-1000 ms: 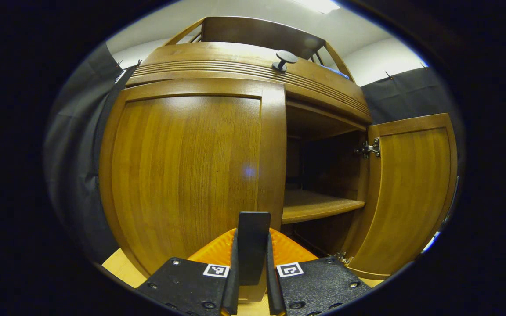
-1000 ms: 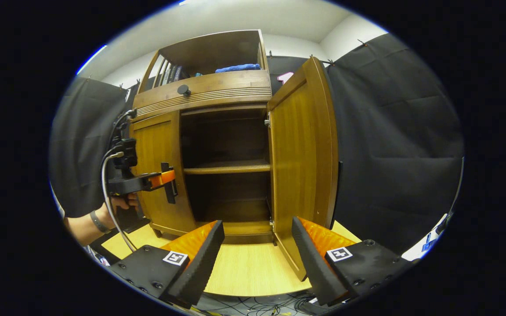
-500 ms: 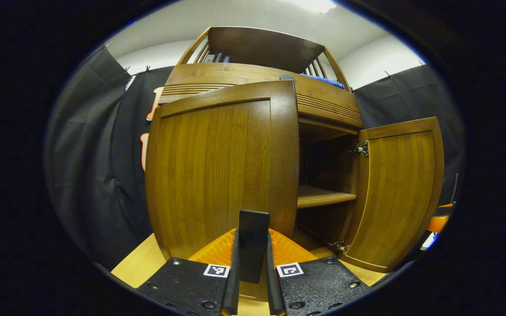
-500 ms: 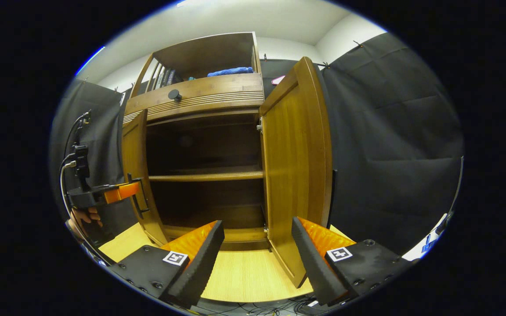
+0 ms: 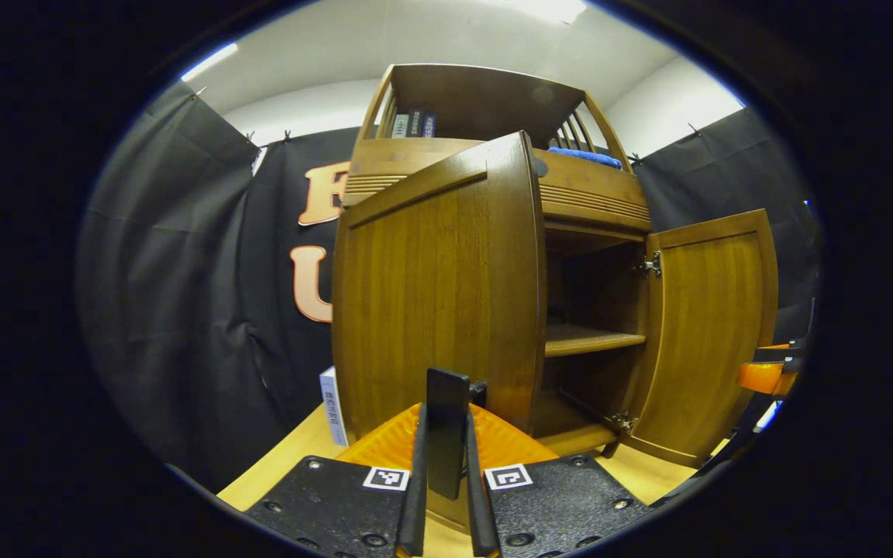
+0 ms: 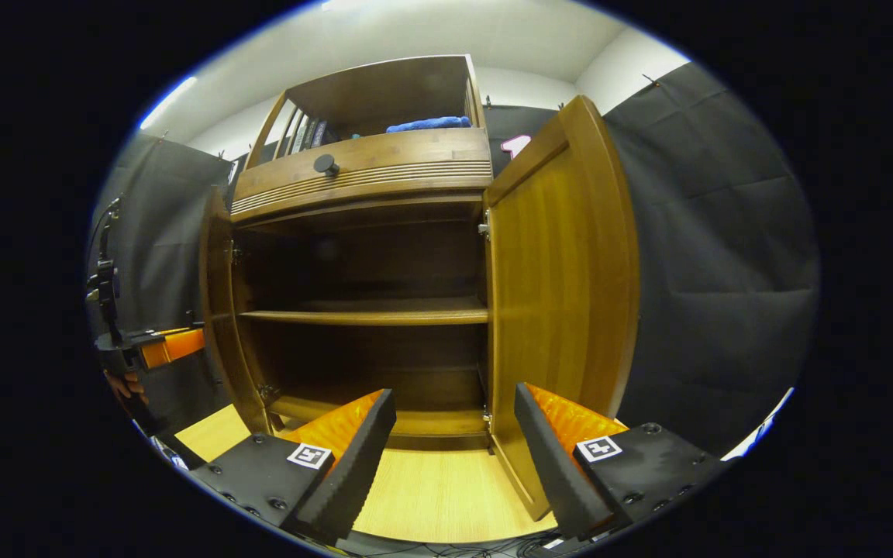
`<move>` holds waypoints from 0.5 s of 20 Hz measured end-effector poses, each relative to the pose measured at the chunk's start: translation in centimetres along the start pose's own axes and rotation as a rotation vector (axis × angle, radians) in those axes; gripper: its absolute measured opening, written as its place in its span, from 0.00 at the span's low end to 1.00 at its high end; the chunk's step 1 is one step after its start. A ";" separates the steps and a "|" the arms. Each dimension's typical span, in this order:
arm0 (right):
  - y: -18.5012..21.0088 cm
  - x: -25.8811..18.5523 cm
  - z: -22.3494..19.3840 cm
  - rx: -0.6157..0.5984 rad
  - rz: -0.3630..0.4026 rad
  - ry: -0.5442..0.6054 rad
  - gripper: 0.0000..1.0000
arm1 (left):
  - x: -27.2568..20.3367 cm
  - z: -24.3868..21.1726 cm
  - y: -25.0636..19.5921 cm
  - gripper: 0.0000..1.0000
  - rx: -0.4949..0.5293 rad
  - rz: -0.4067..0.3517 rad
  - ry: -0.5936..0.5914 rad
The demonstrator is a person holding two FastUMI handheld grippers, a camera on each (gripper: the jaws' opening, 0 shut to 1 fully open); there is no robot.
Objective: Open the right door of the double-door shoe cabinet with the right hand, and open the left door with the left hand.
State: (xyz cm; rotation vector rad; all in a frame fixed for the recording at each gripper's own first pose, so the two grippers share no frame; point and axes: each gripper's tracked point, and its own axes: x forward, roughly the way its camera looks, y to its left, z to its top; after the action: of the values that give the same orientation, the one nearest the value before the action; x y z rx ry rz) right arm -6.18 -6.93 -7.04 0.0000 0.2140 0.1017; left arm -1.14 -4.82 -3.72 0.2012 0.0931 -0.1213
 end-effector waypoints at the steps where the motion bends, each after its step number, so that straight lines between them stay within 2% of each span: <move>1: 0.4 0.1 -0.2 -0.001 0.011 0.006 0.92 | -0.5 -0.1 0.6 0.19 -0.001 0.011 -0.001; 2: 0.6 0.4 -0.4 -0.002 0.021 0.012 0.92 | -1.0 -0.1 1.3 0.22 -0.002 0.022 0.000; 5: 1.6 0.9 -0.8 0.000 0.049 0.018 0.92 | -2.7 0.1 4.3 0.19 -0.031 0.085 -0.003; 6: 2.0 1.0 -0.8 0.002 0.059 0.016 0.92 | -3.1 0.1 5.3 0.22 -0.034 0.104 -0.006; 10: 3.5 2.0 -0.6 -0.001 0.097 0.017 0.92 | -4.6 0.6 7.9 0.19 -0.038 0.120 -0.028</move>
State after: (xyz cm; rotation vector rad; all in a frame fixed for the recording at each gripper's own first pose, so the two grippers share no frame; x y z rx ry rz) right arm -4.68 -3.27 -7.99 0.0080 0.2313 0.1988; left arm -4.59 3.24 -1.12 0.1671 0.0557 -0.0028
